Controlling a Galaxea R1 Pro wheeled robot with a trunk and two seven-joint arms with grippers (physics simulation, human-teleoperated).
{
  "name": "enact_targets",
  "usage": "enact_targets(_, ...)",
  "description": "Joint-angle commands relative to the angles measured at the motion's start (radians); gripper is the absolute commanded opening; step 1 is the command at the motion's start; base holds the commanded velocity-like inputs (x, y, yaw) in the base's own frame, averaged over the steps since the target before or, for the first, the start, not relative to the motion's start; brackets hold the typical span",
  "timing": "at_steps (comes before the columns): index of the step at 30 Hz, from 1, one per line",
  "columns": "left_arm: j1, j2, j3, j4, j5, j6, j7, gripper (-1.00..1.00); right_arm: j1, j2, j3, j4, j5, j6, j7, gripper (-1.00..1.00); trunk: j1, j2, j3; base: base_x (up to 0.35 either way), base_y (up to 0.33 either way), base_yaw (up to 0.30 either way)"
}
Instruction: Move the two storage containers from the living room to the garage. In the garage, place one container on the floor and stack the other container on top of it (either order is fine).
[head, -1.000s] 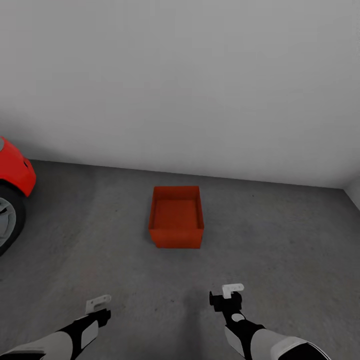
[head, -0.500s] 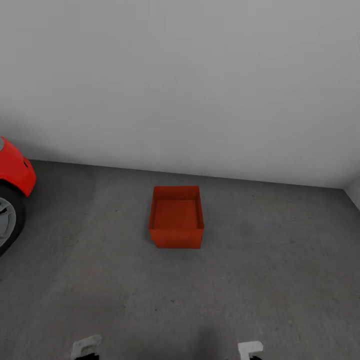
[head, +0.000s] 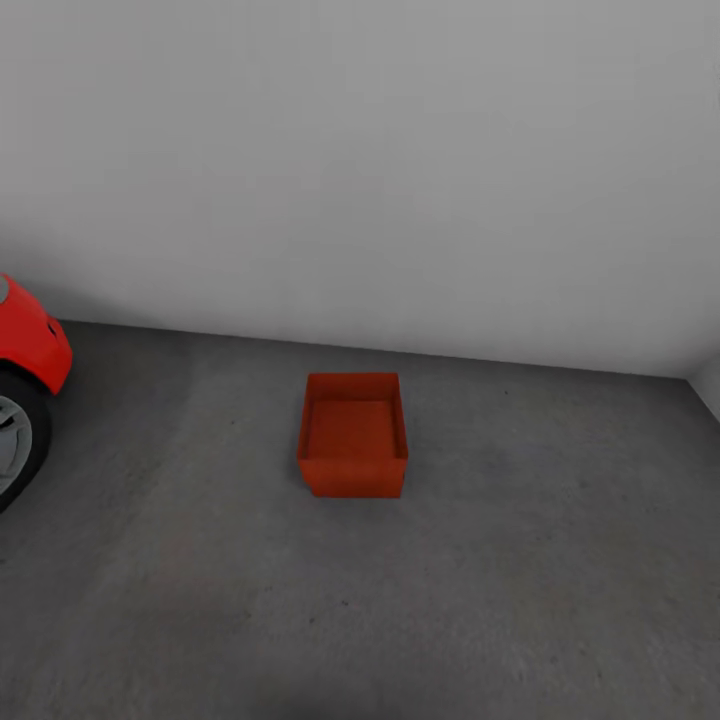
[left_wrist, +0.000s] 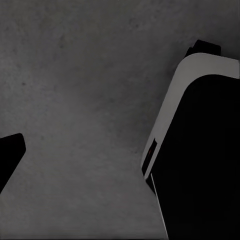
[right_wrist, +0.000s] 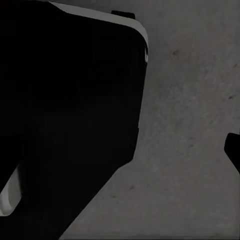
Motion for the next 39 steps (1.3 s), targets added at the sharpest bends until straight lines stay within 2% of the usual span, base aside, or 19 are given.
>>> enact_targets(1, 0.001, -0.001, -0.003, 0.000, 0.006, -0.003, 0.002, 1.00, 0.002, 0.001, 0.008, 0.003, -0.010, -0.006, 0.000, 1.00, 0.000, -0.001, 0.000, 0.000, 0.000, 0.000)
enact_targets(39, 0.005, -0.010, -0.002, -0.003, -0.003, -0.004, 0.002, 1.00, 0.021, -0.005, 0.008, 0.004, -0.015, -0.005, 0.014, 1.00, 0.000, -0.001, 0.060, 0.000, 0.000, 0.000)
